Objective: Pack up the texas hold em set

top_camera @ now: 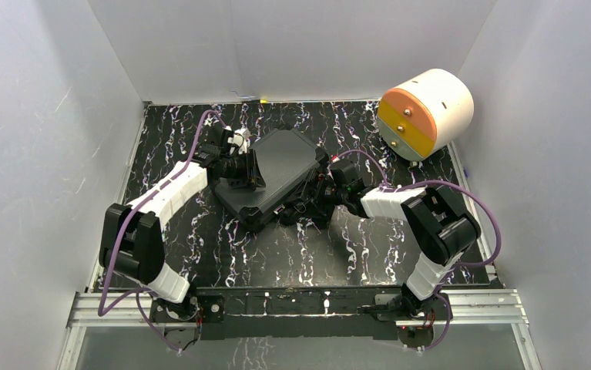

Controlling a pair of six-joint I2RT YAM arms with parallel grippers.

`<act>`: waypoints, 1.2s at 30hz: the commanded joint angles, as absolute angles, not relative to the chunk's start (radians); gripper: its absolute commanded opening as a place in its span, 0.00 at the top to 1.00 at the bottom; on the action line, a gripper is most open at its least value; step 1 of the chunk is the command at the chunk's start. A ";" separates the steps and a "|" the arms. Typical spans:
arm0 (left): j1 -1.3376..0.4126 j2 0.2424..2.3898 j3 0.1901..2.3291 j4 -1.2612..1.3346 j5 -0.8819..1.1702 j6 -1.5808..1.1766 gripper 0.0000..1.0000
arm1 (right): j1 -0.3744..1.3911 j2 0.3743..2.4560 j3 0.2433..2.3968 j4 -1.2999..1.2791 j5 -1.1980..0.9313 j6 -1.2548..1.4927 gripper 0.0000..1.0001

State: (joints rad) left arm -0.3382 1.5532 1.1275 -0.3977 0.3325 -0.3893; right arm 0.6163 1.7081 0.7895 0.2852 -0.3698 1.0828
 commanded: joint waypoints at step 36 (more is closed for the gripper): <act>-0.337 1.576 1.066 -0.499 0.259 -0.356 0.60 | 0.622 1.684 0.960 0.433 -0.368 1.099 0.37</act>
